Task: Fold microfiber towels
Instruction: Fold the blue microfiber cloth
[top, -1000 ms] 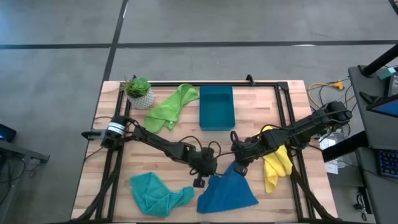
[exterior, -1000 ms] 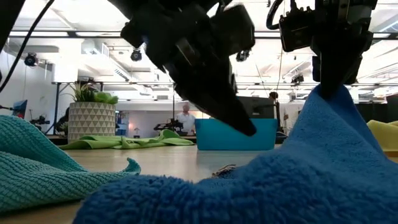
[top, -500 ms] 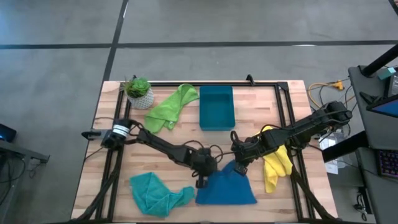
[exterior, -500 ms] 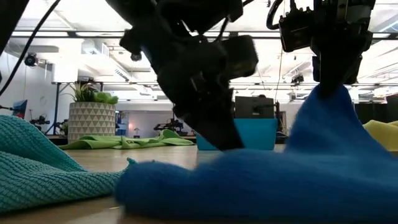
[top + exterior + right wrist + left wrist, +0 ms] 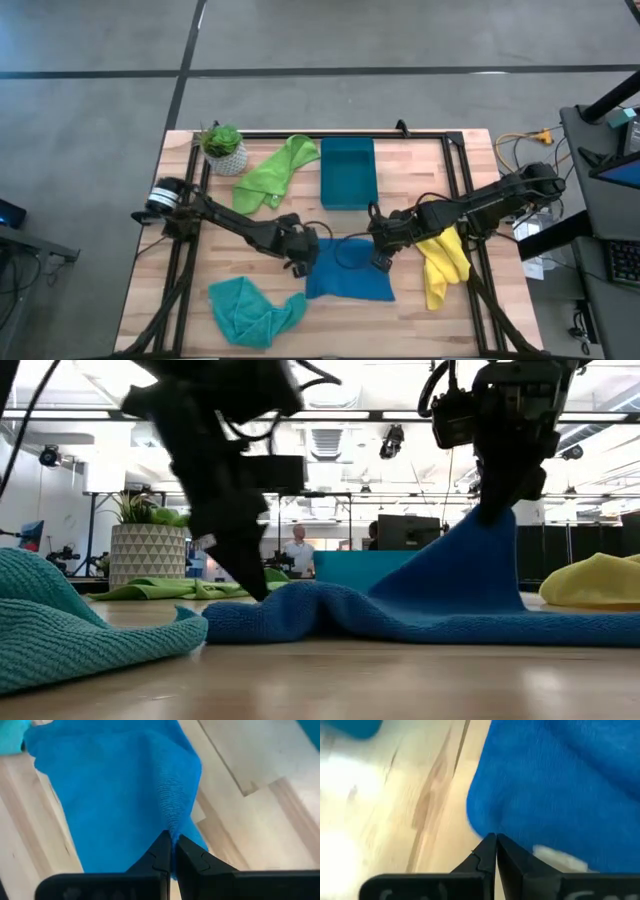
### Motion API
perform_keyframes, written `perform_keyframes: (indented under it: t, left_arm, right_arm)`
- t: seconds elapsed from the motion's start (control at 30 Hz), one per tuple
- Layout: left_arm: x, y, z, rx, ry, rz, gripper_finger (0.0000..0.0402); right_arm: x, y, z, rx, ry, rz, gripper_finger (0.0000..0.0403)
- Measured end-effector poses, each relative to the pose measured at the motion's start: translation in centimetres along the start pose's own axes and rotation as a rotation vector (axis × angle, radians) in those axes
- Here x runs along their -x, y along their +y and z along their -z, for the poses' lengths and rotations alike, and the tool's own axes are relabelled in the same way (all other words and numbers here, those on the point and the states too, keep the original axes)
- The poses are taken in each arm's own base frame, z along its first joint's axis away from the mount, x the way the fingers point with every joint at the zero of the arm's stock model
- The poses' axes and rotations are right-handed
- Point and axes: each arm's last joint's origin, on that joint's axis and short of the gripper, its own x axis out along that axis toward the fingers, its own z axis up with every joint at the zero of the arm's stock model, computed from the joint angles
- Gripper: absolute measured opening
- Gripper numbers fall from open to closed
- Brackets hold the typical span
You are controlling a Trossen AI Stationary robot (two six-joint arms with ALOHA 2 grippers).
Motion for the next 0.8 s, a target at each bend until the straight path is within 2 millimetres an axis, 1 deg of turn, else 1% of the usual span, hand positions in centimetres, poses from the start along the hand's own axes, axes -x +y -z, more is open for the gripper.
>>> perform_keyframes:
  t: [0.07, 0.17, 0.23, 0.3, 0.37, 0.47, 0.53, 0.63, 0.8]
  left_arm:
    - [-0.1, 0.6, 1.4, 0.006, 0.022, 0.005, 0.0000]
    - [0.2, 1.3, 2.5, 0.043, 0.009, 0.022, 0.0000]
    - [0.3, 1.6, 2.9, 0.036, -0.014, 0.055, 0.0000]
    - [0.9, 1.7, 2.7, 0.040, -0.079, 0.097, 0.0000]
    - [1.6, 1.9, 2.1, 0.067, -0.153, 0.120, 0.0000]
    - [1.5, 2.7, 1.6, 0.087, -0.175, 0.127, 0.0006]
    - [1.3, 3.1, 1.4, 0.054, -0.174, 0.171, 0.0024]
    - [0.8, 3.4, 0.5, 0.044, -0.209, 0.244, 0.0070]
    - [-0.8, 4.4, 0.5, 0.069, -0.158, 0.209, 0.0161]
  right_arm:
    - [-0.1, -0.2, -0.3, 0.001, -0.011, -0.003, 0.0009]
    - [-0.2, -0.5, -0.8, 0.005, -0.025, -0.004, 0.0009]
    - [-0.3, -0.6, -1.1, 0.001, -0.040, -0.015, 0.0009]
    - [-0.3, -0.6, -1.2, 0.003, -0.040, -0.022, 0.0009]
    - [-0.3, -0.6, -1.3, 0.005, -0.047, -0.030, 0.0009]
    - [-0.3, -0.6, -1.3, 0.008, -0.043, -0.035, 0.0009]
    - [-0.3, -0.6, -1.3, 0.007, -0.043, -0.035, 0.0009]
    - [-0.3, -0.6, -1.3, 0.004, -0.043, -0.036, 0.0009]
    - [-0.1, -0.5, -1.2, -0.011, -0.029, -0.059, 0.0009]
